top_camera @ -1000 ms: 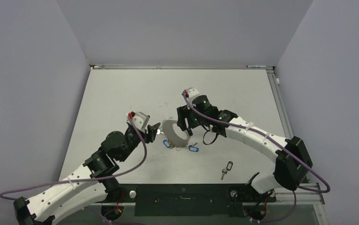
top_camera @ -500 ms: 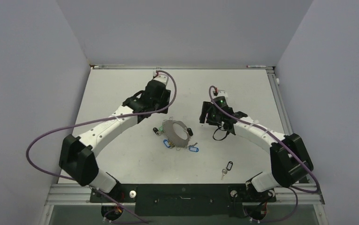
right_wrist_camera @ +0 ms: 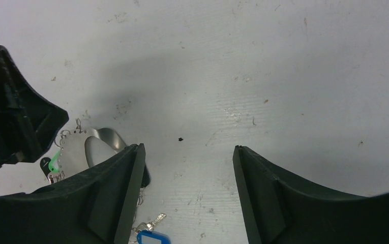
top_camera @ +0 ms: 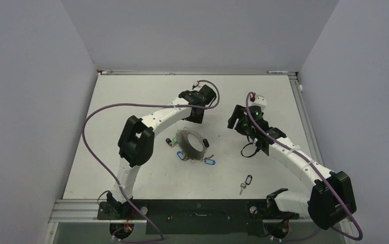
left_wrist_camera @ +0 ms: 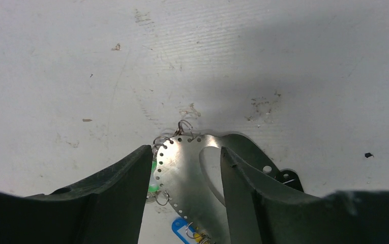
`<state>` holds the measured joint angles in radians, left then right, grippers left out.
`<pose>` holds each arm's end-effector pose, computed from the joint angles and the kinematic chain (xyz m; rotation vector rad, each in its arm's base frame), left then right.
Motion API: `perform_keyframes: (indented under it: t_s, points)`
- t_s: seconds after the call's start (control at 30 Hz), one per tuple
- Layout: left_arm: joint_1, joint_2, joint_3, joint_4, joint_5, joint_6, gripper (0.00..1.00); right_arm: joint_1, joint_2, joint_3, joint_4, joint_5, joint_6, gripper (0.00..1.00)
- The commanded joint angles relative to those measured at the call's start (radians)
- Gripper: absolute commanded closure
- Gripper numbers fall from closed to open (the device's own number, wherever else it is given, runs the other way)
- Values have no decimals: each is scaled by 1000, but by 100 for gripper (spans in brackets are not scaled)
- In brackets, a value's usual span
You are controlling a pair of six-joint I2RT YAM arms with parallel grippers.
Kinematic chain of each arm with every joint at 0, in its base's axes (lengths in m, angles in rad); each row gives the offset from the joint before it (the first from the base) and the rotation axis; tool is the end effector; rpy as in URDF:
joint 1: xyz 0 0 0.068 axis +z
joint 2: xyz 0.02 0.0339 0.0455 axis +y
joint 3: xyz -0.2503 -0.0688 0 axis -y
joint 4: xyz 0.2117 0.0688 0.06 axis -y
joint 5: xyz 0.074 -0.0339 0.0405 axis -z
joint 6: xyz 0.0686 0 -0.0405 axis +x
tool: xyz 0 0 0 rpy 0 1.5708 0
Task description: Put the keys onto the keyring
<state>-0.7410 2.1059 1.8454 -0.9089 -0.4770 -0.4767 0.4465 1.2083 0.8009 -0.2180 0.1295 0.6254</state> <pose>0.3314 -0.2605 0.2080 0.2100 2.5330 0.2109 0.2424 0.1062 0.2356 0.2725 2.2114 0.4574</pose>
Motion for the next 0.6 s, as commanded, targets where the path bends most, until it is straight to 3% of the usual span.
perform_keyframes:
  t_s: [0.0,0.4,0.57]
  points:
    - [-12,73,95,-93,-52,-59,52,-10,-29,-13,11,20,-13,35]
    - [-28,144,77,-71,-84,-91,65,-20,-79,-49,23,-57,-32,35]
    - [-29,175,77,-58,-70,-96,66,-20,-94,-66,28,-78,-32,35]
